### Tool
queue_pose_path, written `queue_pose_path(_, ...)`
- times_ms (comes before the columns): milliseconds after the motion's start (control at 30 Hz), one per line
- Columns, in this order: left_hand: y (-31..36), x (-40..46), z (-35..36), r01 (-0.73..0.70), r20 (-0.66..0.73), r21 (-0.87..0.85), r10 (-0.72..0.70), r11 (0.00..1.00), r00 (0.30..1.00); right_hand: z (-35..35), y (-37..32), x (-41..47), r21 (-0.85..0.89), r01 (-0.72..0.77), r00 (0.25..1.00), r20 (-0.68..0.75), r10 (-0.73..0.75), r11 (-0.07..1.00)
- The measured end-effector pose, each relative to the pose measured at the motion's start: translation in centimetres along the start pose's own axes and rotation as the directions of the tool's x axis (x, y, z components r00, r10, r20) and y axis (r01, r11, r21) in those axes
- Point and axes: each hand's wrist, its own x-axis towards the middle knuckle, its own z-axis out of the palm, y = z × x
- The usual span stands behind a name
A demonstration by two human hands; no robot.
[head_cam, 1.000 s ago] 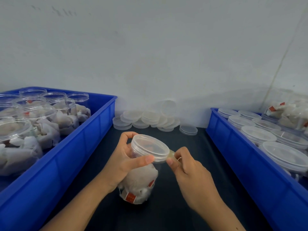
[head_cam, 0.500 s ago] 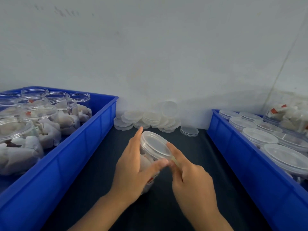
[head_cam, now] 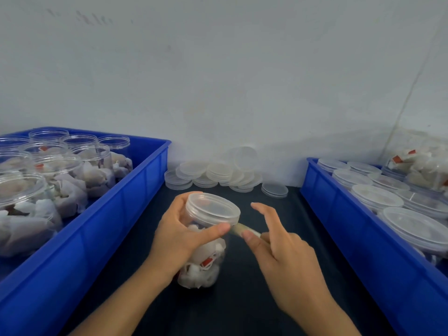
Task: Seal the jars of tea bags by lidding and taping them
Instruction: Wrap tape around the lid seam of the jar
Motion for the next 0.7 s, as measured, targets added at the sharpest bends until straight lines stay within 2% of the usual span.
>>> queue_pose_path(133,0.2,0.3,-0.4,0.039,0.159,-0.118,-0.020,0.992,0.987,-0.8,0.4,0.3,-0.068,0.031,1.000,-0.004,-0.031,0.997)
queue_pose_path(233,0.2,0.4,-0.5,0.064,0.224,-0.158,-0.027,0.985,0.974,-0.9,0.6,0.4,-0.089,0.049,0.998,-0.022,-0.051,0.995)
queue_pose_path(400,0.3,0.5,-0.6,0.084,0.269,-0.187,-0.031,0.979,0.963,-0.7,0.7,0.4,-0.094,0.078,0.996,-0.045,-0.083,0.993)
queue_pose_path(567,0.1,0.6,-0.5,0.122,0.279,-0.235,-0.053,0.964,0.959,-0.9,0.4,0.2,-0.121,0.100,0.985,-0.127,-0.115,0.988)
queue_pose_path(700,0.3,0.5,-0.6,0.098,0.303,-0.215,-0.029,0.972,0.953,-0.6,-0.5,0.1,-0.155,0.052,0.991,-0.117,-0.071,0.987)
